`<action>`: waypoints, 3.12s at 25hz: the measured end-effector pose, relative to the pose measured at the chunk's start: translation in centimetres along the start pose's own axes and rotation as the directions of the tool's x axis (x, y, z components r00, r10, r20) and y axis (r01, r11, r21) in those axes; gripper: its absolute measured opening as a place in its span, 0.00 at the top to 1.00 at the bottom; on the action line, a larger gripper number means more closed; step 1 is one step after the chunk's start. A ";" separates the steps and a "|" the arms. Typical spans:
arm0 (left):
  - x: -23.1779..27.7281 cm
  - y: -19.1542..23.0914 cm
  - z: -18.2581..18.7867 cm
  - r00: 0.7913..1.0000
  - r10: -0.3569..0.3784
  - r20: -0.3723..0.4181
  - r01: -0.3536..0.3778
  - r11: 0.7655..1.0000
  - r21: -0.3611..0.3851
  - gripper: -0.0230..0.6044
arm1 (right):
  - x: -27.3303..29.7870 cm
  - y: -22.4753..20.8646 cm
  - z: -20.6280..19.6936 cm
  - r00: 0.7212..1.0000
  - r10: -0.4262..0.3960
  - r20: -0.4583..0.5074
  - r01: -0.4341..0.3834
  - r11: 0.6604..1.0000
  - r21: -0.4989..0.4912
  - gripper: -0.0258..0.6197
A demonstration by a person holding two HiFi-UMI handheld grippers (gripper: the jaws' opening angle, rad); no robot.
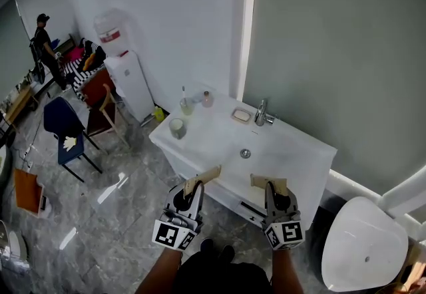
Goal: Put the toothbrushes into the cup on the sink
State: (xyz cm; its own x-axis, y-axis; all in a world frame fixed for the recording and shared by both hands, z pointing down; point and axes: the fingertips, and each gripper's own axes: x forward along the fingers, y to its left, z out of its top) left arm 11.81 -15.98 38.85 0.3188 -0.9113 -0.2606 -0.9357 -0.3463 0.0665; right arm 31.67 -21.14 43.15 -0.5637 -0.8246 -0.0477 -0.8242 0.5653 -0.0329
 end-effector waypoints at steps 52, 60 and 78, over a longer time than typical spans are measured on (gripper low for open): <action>13.0 48.3 -13.1 0.978 -0.174 -0.114 0.166 0.983 -0.079 0.86 | 46.9 18.9 -13.1 0.992 -0.113 -0.062 0.113 0.994 -0.006 0.88; 13.7 49.3 -16.9 0.975 -0.174 -0.135 0.162 0.982 -0.092 0.86 | 49.1 18.8 -18.7 0.989 -0.095 -0.110 0.098 0.995 0.020 0.88; 15.3 48.3 -19.1 0.956 -0.227 -0.189 0.206 0.971 -0.122 0.86 | 49.4 17.0 -18.2 0.990 -0.135 -0.052 0.136 0.990 0.032 0.87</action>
State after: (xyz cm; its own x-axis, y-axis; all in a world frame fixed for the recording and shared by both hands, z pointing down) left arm -25.62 -50.94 56.43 0.5451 -0.8344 -0.0822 -0.8244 -0.5512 0.1286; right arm -11.18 -52.58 58.43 -0.4497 -0.8931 0.0092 -0.8912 0.4480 -0.0714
